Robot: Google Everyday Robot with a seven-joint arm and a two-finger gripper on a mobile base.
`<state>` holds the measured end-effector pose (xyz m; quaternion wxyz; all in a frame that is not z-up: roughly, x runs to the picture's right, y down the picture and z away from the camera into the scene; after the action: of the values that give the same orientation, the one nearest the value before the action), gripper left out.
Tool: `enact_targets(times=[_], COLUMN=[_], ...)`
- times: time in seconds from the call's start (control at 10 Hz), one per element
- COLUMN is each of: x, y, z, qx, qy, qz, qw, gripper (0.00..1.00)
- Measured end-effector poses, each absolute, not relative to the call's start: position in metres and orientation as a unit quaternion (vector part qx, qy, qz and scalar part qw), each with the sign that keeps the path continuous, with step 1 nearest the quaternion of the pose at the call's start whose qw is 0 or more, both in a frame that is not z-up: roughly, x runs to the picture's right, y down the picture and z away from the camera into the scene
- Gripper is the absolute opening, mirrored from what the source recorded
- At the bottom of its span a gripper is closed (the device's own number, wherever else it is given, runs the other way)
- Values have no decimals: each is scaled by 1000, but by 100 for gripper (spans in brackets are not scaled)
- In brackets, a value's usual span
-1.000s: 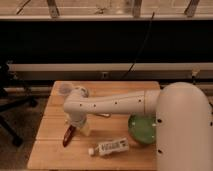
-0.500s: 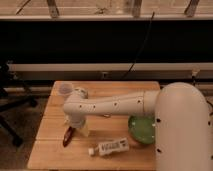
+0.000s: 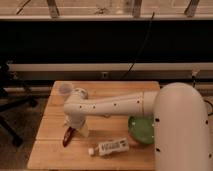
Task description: Place the pepper in the ceramic cup
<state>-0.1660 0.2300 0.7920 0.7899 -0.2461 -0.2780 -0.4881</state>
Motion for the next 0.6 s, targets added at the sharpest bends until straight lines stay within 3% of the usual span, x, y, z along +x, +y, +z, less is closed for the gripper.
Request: enact_targets(times=[0.6], x=[-181], y=[231], z=[800], qx=[-252], qy=[-281], qz=[-504], qw=[776], gripper=[80])
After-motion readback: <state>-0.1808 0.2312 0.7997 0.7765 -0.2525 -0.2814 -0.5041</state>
